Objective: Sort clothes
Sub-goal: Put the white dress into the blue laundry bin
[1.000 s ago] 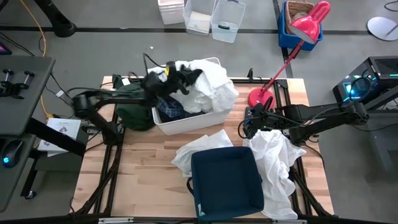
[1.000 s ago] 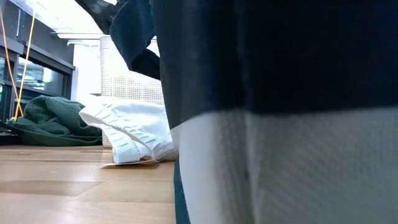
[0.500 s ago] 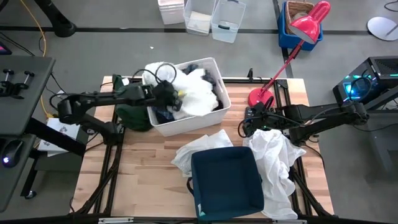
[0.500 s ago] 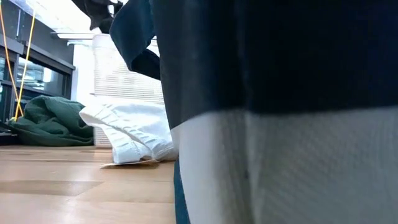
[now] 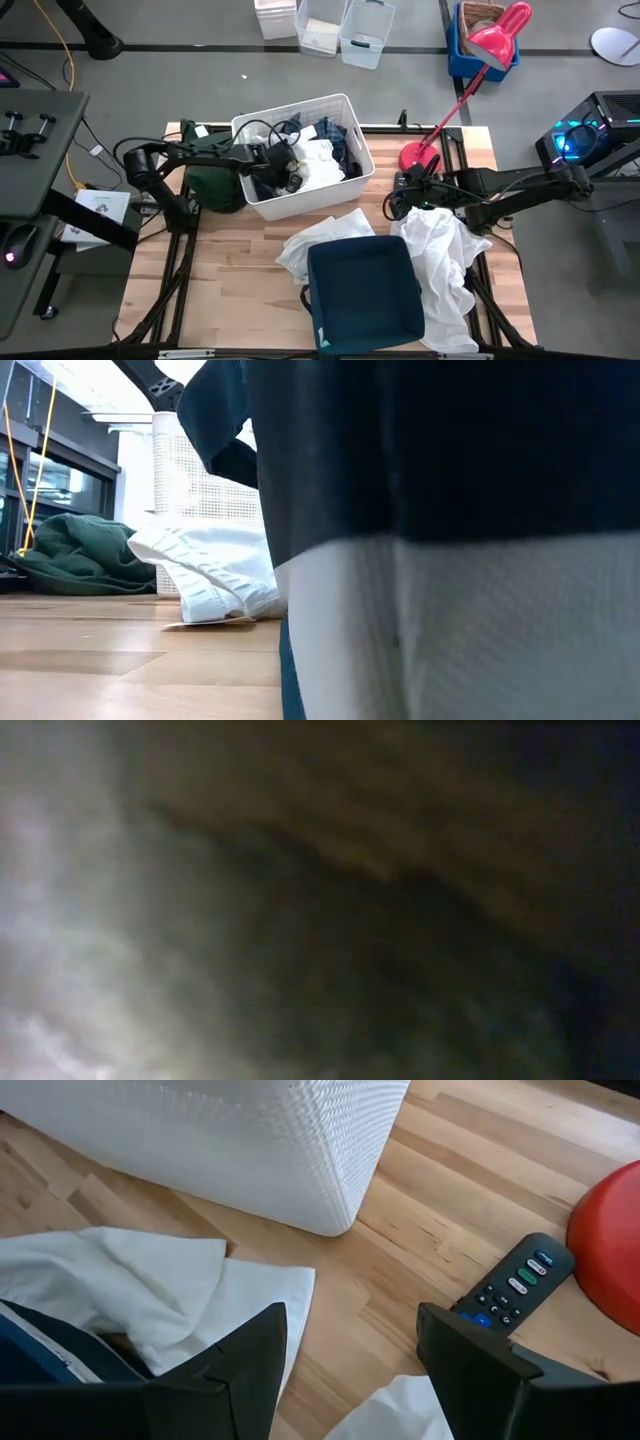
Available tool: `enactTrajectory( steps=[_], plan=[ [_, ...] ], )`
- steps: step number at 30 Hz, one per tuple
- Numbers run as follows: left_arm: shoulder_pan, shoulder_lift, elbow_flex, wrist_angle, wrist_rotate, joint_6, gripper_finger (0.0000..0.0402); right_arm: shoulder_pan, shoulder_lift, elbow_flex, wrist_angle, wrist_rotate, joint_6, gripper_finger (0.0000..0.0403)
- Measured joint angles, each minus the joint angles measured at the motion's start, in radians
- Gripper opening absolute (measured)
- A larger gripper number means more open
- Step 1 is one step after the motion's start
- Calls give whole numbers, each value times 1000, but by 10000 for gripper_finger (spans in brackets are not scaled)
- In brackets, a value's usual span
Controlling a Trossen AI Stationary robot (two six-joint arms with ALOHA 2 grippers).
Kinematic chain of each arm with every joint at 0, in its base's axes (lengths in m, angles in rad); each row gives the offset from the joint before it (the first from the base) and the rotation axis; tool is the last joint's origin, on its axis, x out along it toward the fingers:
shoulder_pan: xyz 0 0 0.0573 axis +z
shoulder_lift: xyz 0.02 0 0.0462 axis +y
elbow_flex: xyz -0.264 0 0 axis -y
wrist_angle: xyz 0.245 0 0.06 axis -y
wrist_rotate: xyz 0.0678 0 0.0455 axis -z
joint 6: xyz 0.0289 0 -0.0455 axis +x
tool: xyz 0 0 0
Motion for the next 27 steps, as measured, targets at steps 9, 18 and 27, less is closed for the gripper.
enactTrajectory(
  steps=[9,18,27],
  plan=[
    [32,-139,126,-55,-48,162,91,0,0,0,2,-30,-1,220],
    [48,-251,207,-64,-46,219,196,0,0,0,1,-46,-2,220],
    [59,-347,212,-71,-42,245,227,0,0,0,0,-48,-10,220]
  ],
)
